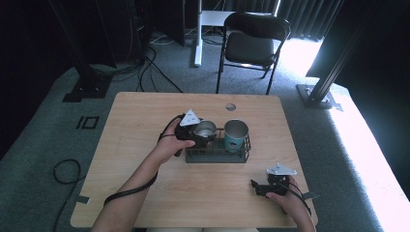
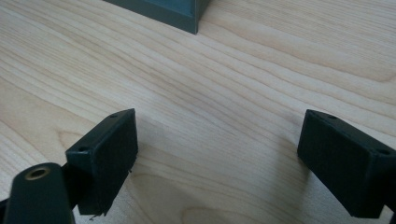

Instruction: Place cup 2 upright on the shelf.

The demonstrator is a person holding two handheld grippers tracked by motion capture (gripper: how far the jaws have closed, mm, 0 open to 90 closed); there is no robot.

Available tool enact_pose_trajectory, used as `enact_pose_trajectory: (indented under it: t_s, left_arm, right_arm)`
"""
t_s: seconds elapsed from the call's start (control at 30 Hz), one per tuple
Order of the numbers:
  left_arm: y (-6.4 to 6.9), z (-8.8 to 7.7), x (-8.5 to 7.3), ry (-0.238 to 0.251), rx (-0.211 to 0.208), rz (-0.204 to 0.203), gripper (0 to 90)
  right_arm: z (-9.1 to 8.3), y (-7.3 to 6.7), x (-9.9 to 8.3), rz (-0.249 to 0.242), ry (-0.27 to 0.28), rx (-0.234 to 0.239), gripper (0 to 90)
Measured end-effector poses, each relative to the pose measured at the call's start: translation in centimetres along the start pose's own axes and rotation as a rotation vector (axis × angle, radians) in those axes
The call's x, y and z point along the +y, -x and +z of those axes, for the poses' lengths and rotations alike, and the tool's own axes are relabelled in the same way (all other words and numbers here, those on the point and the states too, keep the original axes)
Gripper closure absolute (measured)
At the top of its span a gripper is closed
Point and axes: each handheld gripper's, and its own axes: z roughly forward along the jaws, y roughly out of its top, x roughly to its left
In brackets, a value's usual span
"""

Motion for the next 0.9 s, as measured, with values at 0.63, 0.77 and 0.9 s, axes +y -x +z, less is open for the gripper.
enact_pose_trajectory:
  t_s: [0.63, 0.77, 0.9]
  left_arm:
    - [0.4, 0.9, -1.4, -0.058, 0.017, 0.054, 13.2]
    - [0.3, 0.7, -1.3, -0.054, 0.024, 0.044, 9.5]
    - [0.1, 0.3, -1.2, -0.034, -0.003, 0.023, 2.9]
  right_arm:
    - [0.0, 0.0, 0.0, 0.001, 0.001, 0.001, 11.7]
    - [0.0, 0.0, 0.0, 0.002, 0.001, 0.001, 11.7]
    - [0.0, 0.0, 0.0, 0.001, 0.0, 0.001, 11.7]
